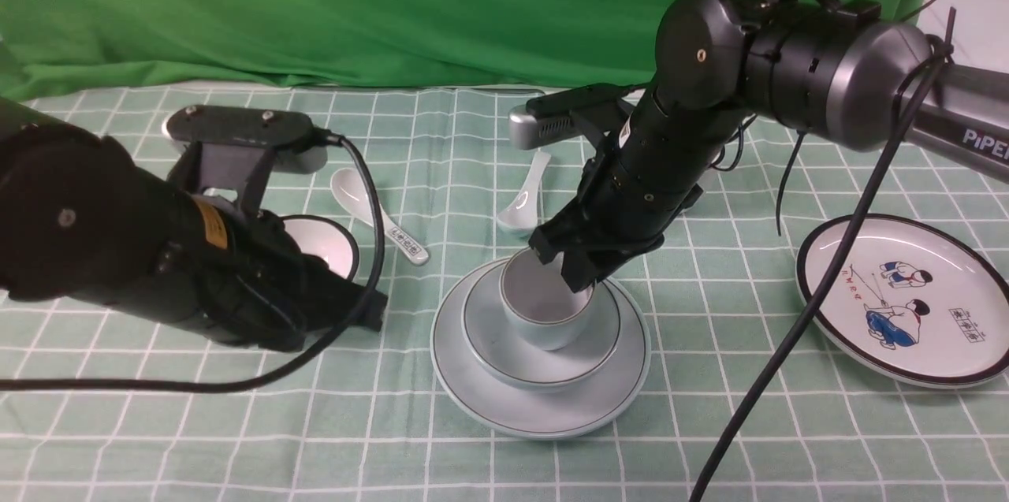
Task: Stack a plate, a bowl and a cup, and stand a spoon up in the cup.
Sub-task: Use the right arm to put the blue teacup into the blue rice bowl in the middle, then use the left arm to grab a blue soup spoon
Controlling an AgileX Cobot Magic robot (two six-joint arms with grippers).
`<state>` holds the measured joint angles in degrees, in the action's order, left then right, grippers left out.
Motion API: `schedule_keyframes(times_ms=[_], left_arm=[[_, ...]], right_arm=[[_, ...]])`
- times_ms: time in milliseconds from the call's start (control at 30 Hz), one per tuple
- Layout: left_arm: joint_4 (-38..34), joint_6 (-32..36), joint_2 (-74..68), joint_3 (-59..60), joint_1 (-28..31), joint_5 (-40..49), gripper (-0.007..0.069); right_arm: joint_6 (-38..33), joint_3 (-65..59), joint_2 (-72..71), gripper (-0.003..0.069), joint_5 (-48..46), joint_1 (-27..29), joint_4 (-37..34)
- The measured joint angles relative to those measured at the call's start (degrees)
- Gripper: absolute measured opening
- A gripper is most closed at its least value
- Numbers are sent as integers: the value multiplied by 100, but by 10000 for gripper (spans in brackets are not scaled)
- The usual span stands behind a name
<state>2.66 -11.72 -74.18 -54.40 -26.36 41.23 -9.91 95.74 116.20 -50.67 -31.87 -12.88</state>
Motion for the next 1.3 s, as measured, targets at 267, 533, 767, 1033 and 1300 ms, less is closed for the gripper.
schedule_keyframes(times_ms=[267, 533, 767, 1033, 1300], left_arm=[[-76, -44, -312, -1102, 0, 596, 10], [-128, 267, -1622, -3063, 68, 1685, 10], [-198, 711, -4057, -6083, 105, 2212, 10], [-228, 728, -6011, -8298, 105, 2246, 71], [-209, 731, -7070, -9064, 105, 1913, 351]], right_arm=[[-10, 138, -218, 499, -206, 0, 178], [168, 576, -831, 326, -1271, 87, 1413], [345, 558, -1991, 21, -1408, 1148, 1492], [357, -419, -2956, 19, -1389, 1776, 1468], [353, -1419, -3478, 19, -949, 1845, 1432]])
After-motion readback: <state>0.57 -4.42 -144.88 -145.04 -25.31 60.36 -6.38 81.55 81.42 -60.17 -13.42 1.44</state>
